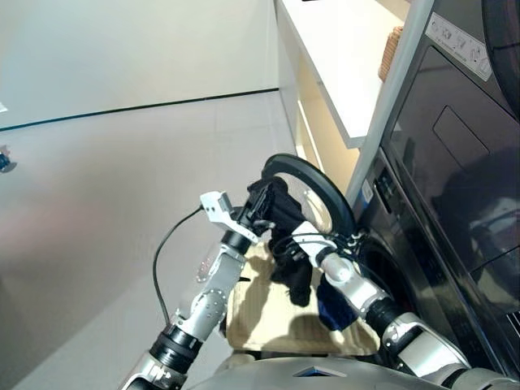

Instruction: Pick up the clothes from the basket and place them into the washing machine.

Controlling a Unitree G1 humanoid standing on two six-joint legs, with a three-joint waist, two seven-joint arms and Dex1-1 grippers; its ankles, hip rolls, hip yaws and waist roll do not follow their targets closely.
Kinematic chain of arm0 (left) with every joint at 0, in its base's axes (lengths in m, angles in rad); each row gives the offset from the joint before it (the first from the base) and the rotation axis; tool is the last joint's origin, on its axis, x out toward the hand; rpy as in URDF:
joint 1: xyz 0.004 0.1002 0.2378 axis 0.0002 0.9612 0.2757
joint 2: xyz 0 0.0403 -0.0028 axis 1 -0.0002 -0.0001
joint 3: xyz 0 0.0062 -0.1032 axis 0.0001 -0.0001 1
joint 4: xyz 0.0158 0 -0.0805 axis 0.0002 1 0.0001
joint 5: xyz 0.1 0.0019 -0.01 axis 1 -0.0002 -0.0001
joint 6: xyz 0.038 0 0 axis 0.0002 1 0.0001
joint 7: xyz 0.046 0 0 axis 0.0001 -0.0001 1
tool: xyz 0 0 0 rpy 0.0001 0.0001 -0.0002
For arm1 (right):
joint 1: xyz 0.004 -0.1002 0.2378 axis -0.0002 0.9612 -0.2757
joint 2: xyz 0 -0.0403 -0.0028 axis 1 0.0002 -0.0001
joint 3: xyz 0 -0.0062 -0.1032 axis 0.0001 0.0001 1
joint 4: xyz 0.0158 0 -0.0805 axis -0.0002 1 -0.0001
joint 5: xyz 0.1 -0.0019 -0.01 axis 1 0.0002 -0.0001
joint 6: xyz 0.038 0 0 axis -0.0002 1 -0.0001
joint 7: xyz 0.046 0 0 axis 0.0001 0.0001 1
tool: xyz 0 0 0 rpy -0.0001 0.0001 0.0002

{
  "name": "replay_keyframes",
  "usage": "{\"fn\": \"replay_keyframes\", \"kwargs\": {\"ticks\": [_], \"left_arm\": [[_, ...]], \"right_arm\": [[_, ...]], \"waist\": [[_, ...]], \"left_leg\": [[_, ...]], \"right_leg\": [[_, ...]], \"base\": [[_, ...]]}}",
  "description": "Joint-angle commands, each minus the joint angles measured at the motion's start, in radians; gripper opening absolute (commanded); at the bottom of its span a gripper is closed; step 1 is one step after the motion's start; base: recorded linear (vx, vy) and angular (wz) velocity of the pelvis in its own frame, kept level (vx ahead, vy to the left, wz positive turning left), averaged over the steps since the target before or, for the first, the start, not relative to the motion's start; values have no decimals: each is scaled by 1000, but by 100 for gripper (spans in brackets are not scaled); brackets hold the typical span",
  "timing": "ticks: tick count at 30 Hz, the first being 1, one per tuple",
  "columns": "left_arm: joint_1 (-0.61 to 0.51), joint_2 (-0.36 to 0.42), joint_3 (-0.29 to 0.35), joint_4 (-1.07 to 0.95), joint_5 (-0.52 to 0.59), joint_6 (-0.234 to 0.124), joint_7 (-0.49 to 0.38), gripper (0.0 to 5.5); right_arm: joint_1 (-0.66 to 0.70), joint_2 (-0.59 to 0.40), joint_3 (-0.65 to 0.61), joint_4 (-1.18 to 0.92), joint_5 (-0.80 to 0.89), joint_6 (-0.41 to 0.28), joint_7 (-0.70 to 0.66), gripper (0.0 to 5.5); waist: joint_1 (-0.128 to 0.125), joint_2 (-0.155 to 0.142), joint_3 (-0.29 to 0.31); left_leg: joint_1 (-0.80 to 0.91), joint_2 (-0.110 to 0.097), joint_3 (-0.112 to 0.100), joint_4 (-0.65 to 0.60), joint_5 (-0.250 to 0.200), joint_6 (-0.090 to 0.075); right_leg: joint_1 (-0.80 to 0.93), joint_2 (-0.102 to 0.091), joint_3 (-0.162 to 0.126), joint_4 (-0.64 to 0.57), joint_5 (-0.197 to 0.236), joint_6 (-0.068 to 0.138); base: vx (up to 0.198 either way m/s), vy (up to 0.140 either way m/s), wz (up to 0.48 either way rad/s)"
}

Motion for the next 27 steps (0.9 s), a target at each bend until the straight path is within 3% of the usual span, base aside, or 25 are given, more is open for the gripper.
{"fn": "replay_keyframes", "kwargs": {"ticks": [1, 5, 9, 14, 17, 18, 21, 27], "left_arm": [[-19, 25, 80, 10, 32, -82, 14, 550], [15, 15, 165, 185, 161, -105, 70, 550], [25, 15, 204, 333, 258, -113, 121, 550], [13, 14, 199, 462, 338, -112, 153, 550], [-31, 12, 173, 547, 354, -120, 193, 550], [-32, 12, 173, 547, 354, -121, 193, 550], [-110, 19, 132, 649, 400, -134, 227, 550], [-174, 20, 99, 698, 408, -156, 266, 550]], "right_arm": [[-39, 28, -55, -61, 43, -50, -35, 0], [13, 5, -113, -94, 47, -58, -59, 0], [40, -4, -157, -97, 45, -63, -98, 0], [25, -2, -170, -64, 28, -57, -143, 0], [-31, 4, -180, -27, 58, -47, -198, 0], [-31, 4, -181, -26, 58, -47, -198, 0], [-121, -6, -197, 11, 55, -48, -280, 0], [-233, 5, -250, 52, 146, -74, -379, 0]], "waist": [[6, -96, -12], [1, -104, -8], [-3, -106, 5], [-8, -102, 42], [-13, -95, 111], [-13, -95, 109], [-20, -83, 195], [-23, -63, 247]], "left_leg": [[70, -80, 47, 15, -90, 31], [66, -81, 52, 13, -91, 31], [55, -83, 53, 14, -89, 33], [11, -86, 54, 21, -82, 35], [-76, -93, 49, 51, -71, 38], [-79, -93, 49, 53, -71, 38], [-201, -98, 44, 126, -71, 45], [-373, -107, 48, 231, -88, 45]], "right_leg": [[39, -39, 23, -1, -72, 100], [32, -41, 26, 2, -71, 102], [17, -44, 27, 6, -67, 104], [-31, -49, 29, 20, -57, 108], [-119, -57, 33, 49, -44, 109], [-121, -57, 33, 50, -44, 109], [-247, -76, 31, 139, -44, 101], [-415, -101, 31, 238, -55, 94]], "base": [[0, 0, 0], [0, 0, 0], [0, 0, 0], [-83, 37, -4], [-162, 47, -3], [-261, 73, -16], [-216, 65, -57], [-122, 46, 17]]}}
